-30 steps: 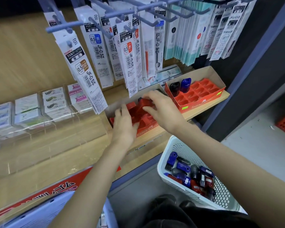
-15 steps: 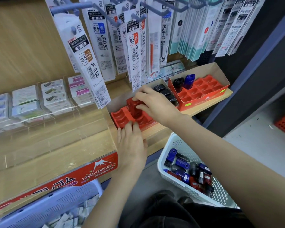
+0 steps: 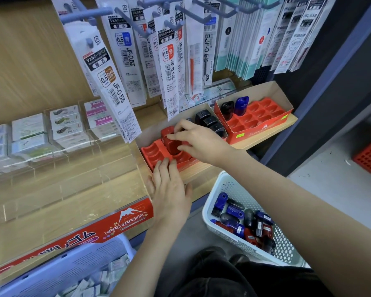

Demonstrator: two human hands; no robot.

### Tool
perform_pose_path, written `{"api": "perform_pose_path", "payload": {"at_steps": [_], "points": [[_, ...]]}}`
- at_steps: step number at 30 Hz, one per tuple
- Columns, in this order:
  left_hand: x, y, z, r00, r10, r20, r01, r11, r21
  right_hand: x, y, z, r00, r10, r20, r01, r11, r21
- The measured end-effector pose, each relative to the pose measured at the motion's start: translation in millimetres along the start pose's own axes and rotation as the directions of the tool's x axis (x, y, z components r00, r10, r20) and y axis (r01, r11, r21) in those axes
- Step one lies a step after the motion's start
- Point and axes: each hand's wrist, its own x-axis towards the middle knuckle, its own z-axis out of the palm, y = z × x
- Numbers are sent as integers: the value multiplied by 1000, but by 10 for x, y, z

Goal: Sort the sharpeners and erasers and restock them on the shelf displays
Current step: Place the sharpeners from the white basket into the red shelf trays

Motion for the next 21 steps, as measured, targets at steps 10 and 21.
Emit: {"api": "perform_pose_path", "payload": {"at_steps": [10,21], "points": [[-354,78,298,880,475,-11,-472,872,-131,-1690,503,20,861,505,-57,-458,821,341],[292,419,2143,756,176,631,61,940,-336,-2772,1459,1592,336,870,360,-917,215,337]]}}
